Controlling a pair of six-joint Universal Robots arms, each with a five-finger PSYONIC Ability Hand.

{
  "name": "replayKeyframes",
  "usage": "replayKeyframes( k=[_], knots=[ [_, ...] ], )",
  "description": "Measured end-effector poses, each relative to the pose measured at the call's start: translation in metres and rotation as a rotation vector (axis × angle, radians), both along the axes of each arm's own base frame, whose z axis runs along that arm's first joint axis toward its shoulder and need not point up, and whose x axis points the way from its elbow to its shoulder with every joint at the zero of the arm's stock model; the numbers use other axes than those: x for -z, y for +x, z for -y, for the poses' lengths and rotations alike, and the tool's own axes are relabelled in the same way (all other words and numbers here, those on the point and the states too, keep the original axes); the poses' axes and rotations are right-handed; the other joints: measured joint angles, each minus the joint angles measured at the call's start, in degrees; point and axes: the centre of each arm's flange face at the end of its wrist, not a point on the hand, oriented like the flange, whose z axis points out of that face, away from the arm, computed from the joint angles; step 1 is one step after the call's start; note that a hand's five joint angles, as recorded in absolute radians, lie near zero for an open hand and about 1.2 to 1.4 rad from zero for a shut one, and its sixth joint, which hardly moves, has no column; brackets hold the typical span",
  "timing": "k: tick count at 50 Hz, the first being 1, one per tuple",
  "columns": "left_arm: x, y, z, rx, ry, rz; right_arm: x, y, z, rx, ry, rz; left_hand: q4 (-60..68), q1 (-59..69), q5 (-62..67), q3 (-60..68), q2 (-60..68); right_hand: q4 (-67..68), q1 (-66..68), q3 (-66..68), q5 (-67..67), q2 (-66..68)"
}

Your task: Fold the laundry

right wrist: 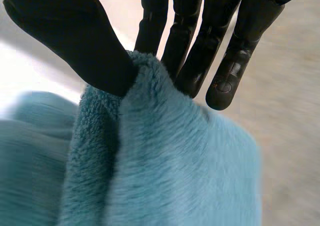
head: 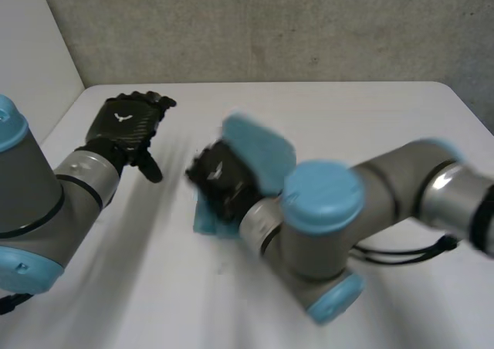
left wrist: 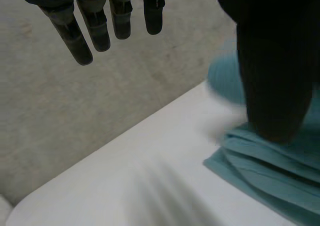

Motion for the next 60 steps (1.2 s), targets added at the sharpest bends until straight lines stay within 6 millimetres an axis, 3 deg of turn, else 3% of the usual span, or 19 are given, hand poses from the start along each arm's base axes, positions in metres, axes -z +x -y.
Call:
replayKeyframes(
  k=[3, 5, 7, 8, 9, 12, 13, 16, 22, 30, 37, 43, 47, 51, 54, 57, 58, 59, 60],
  knots=[
    [-0.002, 0.004, 0.003, -0.024, 0.002, -0.018, 0.017, 0.006, -0.014, -0.055, 0.036, -0.033, 0.0, 0.0, 0.0, 0.0, 0.0, -2.2, -0.2, -1.9, -1.0, -1.8],
    [-0.003, 0.006, 0.006, -0.038, 0.005, -0.038, 0.02, 0.006, -0.018, -0.062, 0.056, -0.035, 0.0, 0.0, 0.0, 0.0, 0.0, -25.5, -21.9, -25.0, -23.1, -26.6],
    [-0.004, 0.006, 0.008, -0.039, 0.005, -0.046, 0.01, 0.002, -0.012, -0.036, 0.064, -0.009, 0.0, 0.0, 0.0, 0.0, 0.0, -28.9, -24.4, -28.4, -26.5, -29.8],
    [-0.004, 0.004, 0.01, -0.037, 0.005, -0.053, -0.003, -0.003, -0.003, 0.001, 0.07, 0.032, 0.0, 0.0, 0.0, 0.0, 0.0, -49.5, -39.6, -48.9, -47.1, -49.7],
    [-0.004, 0.003, 0.011, -0.035, 0.005, -0.056, -0.011, -0.006, 0.002, 0.022, 0.074, 0.055, 0.0, 0.0, 0.0, 0.0, 0.0, -52.6, -41.6, -52.0, -50.0, -51.9],
    [-0.003, -0.001, 0.014, -0.026, 0.004, -0.062, -0.031, -0.017, 0.016, 0.078, 0.091, 0.121, 0.0, 0.0, 0.0, 0.0, 0.0, -52.6, -41.6, -52.0, -50.0, -51.9],
    [-0.002, -0.008, 0.016, -0.011, 0.003, -0.066, -0.057, -0.034, 0.034, 0.155, 0.129, 0.226, 0.0, 0.0, 0.0, 0.0, 0.0, -52.6, -41.6, -52.0, -50.0, -51.9],
    [-0.001, -0.023, 0.017, 0.028, 0.002, -0.081, -0.077, -0.055, 0.052, 0.228, 0.191, 0.333, 0.0, 0.0, 0.0, 0.0, 0.0, -55.0, -43.0, -55.5, -52.6, -55.0],
    [0.008, -0.058, 0.015, 0.111, 0.026, -0.118, -0.085, -0.08, 0.069, 0.309, 0.31, 0.42, 0.0, 0.0, 0.0, 0.0, 0.0, -55.0, -43.0, -55.5, -52.6, -55.0],
    [0.046, -0.075, 0.013, 0.142, 0.155, -0.114, -0.044, -0.083, 0.09, 0.343, 0.504, 0.355, 0.0, 0.0, 0.0, 0.0, 0.0, -55.0, -43.0, -55.5, -52.7, -55.0],
    [0.093, -0.064, 0.008, 0.104, 0.319, -0.036, 0.014, -0.077, 0.105, 0.386, 0.688, 0.245, 0.0, 0.0, 0.0, 0.0, 0.0, -55.0, -43.0, -55.5, -52.7, -55.0],
    [0.103, -0.057, 0.005, 0.088, 0.36, -0.008, 0.032, -0.078, 0.109, 0.413, 0.748, 0.196, 0.0, 0.0, 0.0, 0.0, 0.0, -55.0, -43.0, -55.5, -52.7, -55.0],
    [0.088, -0.056, 0.005, 0.092, 0.33, -0.021, 0.024, -0.08, 0.111, 0.418, 0.743, 0.201, 0.0, 0.0, 0.0, 0.0, 0.0, -55.0, -43.3, -55.5, -52.8, -55.0],
    [0.051, -0.057, 0.005, 0.104, 0.246, -0.065, -0.01, -0.084, 0.114, 0.41, 0.685, 0.253, 0.0, 0.0, 0.0, 0.0, 0.0, -55.0, -43.3, -55.5, -52.9, -55.0],
    [0.003, -0.053, 0.004, 0.11, 0.147, -0.114, -0.066, -0.095, 0.114, 0.407, 0.579, 0.345, 0.0, 0.0, 0.0, 0.0, 0.0, -55.0, -43.3, -55.5, -52.9, -55.0],
    [-0.014, -0.049, 0.004, 0.104, 0.114, -0.131, -0.085, -0.101, 0.114, 0.412, 0.541, 0.376, 0.0, 0.0, 0.0, 0.0, 0.0, -55.0, -43.3, -55.5, -52.9, -55.0],
    [-0.058, -0.034, 0.005, 0.073, 0.042, -0.168, -0.13, -0.121, 0.111, 0.46, 0.434, 0.458, 0.0, 0.0, 0.0, 0.0, 0.0, -55.0, -43.3, -55.5, -52.9, -55.0],
    [-0.058, -0.034, 0.005, 0.073, 0.042, -0.168, -0.13, -0.121, 0.111, 0.46, 0.434, 0.458, 0.0, 0.0, 0.0, 0.0, 0.0, -55.0, -43.3, -55.5, -52.9, -55.0],
    [-0.087, -0.019, 0.005, 0.041, -0.002, -0.189, -0.154, -0.137, 0.107, 0.51, 0.369, 0.505, 0.0, 0.0, 0.0, 0.0, 0.0, -55.0, -43.3, -55.5, -52.9, -55.0]
  ],
)
